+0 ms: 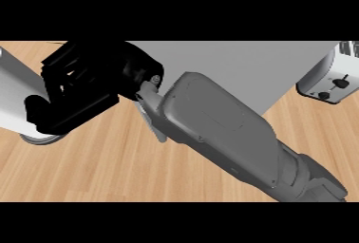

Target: Pick up the wine, place it into the cabinet and close the cabinet

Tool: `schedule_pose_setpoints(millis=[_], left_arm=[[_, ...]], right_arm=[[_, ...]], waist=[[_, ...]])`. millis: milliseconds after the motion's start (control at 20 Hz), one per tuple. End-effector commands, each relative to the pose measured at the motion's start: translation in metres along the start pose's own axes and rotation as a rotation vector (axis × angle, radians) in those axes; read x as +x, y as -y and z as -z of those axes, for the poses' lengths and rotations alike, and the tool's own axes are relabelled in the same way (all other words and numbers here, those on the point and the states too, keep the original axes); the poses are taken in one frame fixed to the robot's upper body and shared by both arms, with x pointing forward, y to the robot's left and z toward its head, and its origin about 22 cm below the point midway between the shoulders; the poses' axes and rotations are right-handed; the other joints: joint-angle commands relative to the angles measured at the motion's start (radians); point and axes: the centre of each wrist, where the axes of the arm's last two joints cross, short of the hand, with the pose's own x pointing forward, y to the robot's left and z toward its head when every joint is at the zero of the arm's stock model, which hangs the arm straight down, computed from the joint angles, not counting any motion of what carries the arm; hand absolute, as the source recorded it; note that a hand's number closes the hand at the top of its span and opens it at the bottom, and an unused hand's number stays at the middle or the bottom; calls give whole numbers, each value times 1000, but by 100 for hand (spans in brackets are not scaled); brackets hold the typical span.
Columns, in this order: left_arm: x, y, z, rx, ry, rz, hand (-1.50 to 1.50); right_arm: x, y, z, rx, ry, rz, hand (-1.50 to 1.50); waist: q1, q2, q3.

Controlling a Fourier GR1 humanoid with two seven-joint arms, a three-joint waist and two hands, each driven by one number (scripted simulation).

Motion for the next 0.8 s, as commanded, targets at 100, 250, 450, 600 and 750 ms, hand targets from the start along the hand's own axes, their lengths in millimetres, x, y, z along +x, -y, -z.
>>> schedule_pose_setpoints(millis=[100,250,450,600,750], left_arm=[[7,-8,-4,14,12,17,-150],[13,-3,-11,24,4,17,-150],[17,-6,-4,-13,-19,11,-150],[16,2,3,-43,6,-17,-150],[18,3,4,-47,5,-44,-150]], right_arm=[[-25,53,10,-169,67,-17,150],[-17,83,-6,-262,93,1,150],[-21,104,-16,-337,112,-13,150],[-29,113,-21,-352,120,-7,150],[-35,127,-30,-398,138,-1,150]], waist=[[-19,-1,1],[-12,-4,3],[-20,4,2],[-44,11,2],[-42,14,2]])
